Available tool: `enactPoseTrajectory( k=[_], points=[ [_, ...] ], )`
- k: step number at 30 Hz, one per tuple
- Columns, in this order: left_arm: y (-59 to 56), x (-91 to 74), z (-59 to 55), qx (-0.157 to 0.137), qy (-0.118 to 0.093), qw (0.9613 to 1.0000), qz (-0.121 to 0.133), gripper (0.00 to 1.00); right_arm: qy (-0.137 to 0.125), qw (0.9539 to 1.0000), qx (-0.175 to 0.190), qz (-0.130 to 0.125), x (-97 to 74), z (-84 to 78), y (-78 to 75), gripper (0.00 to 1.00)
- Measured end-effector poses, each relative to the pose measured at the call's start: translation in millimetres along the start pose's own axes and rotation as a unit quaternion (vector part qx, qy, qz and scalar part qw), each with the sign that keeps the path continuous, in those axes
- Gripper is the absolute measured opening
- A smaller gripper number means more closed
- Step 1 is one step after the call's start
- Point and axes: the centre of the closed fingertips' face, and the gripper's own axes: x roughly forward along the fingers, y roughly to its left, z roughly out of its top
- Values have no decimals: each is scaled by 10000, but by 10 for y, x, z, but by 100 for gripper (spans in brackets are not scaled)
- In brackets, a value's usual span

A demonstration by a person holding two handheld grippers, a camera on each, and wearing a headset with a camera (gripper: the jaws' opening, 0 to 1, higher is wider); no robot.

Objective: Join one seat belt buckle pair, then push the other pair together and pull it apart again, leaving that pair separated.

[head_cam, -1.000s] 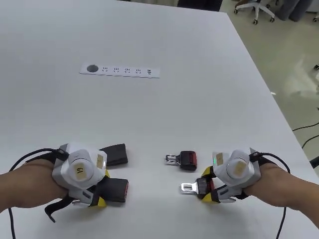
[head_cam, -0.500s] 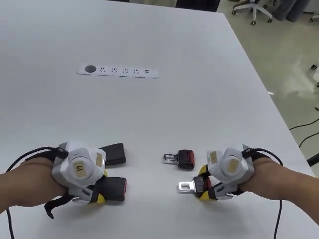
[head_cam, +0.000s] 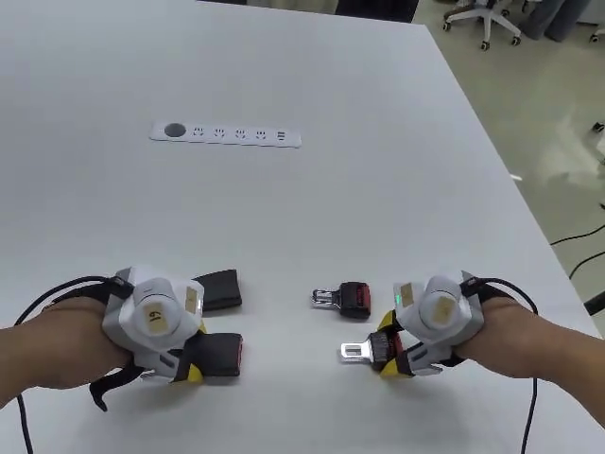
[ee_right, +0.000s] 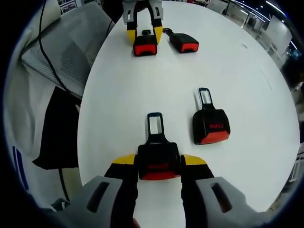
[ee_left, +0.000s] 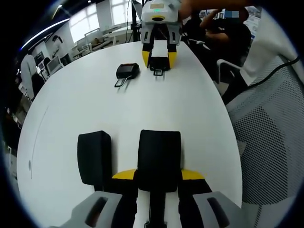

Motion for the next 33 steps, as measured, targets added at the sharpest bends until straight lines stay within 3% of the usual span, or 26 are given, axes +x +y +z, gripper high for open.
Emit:
enactPoseTrajectory(
  k=[10,21,33],
  points=[
    [2,21,-26,20,50,10000,-48,34,39,10000,68,-45,7,16,9,33],
    [-10,13,-7,1,129,9999,-47,34,-10,9999,115,-12,59,146,33,33],
    [11,26,-31,-30,185,9998,-36,34,-207,9998,6,53,172,455,152,33]
  ],
)
